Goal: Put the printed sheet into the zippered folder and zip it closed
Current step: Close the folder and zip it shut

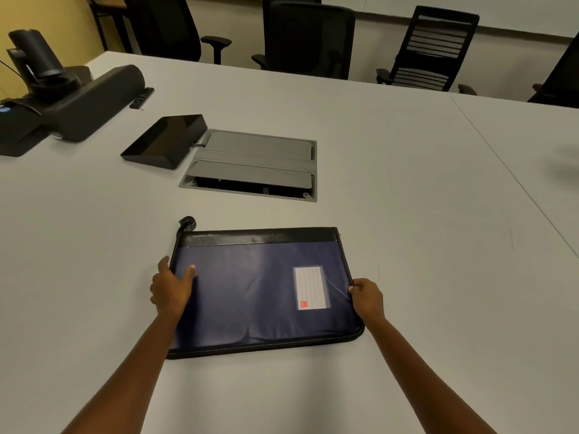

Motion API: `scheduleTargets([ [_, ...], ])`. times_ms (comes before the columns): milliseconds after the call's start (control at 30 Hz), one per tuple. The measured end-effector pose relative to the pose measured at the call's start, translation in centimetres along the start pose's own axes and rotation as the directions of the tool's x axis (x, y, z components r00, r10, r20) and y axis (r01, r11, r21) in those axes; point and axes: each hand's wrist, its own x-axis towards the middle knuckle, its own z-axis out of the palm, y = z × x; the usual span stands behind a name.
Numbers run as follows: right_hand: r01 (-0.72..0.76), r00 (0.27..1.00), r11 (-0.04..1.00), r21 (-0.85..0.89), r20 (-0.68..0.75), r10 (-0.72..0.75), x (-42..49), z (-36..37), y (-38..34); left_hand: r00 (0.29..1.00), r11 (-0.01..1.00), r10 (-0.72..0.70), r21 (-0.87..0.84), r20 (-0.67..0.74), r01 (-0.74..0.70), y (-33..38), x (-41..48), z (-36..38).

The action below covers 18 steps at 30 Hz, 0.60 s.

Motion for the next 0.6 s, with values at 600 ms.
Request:
scheduleTargets([
  [600,0.09,0.988,0.903,-0.421,0.152,-0.028,7.8,-5.3,-5.6,0.981,0.98,-0.192,-0.043,0.027,0.193,4.1,-6.9,6.1],
])
